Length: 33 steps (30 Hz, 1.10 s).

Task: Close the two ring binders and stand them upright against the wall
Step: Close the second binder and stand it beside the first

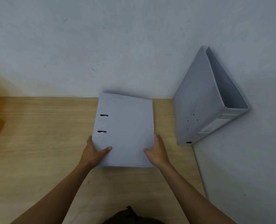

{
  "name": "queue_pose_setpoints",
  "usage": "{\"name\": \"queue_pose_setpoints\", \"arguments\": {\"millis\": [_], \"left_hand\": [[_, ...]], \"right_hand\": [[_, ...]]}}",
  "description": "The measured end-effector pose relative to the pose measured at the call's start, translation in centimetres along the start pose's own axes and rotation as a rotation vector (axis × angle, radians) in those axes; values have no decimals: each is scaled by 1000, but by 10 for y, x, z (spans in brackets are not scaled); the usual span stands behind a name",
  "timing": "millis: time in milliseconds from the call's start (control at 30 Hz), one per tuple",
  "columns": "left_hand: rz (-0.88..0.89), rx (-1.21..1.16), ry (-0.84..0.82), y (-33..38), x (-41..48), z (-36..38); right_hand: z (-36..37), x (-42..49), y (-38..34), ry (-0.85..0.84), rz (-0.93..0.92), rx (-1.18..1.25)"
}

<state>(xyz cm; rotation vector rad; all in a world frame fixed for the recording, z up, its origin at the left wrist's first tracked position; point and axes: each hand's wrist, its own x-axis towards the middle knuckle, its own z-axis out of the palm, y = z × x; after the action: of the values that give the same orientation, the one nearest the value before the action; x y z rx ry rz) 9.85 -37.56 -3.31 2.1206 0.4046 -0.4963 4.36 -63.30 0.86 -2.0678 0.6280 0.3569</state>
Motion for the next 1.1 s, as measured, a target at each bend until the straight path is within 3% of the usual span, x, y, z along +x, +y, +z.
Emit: {"name": "queue_pose_setpoints", "arguments": {"millis": [300,667,867,1100], "left_hand": [[-15,-10,41,2,-25,21],[-316,-315,-16,-11,-45,19],[-507,-821,-256,-15,-58,6],[-278,-1150,-644,13,-59,-1]], "right_hand": [[30,7,9,-385,-37,-148],[26,-11,18,-428,37,-66],[26,-26,2,-414,81,-114],[28,-47,-30,-331,30,25]]}}
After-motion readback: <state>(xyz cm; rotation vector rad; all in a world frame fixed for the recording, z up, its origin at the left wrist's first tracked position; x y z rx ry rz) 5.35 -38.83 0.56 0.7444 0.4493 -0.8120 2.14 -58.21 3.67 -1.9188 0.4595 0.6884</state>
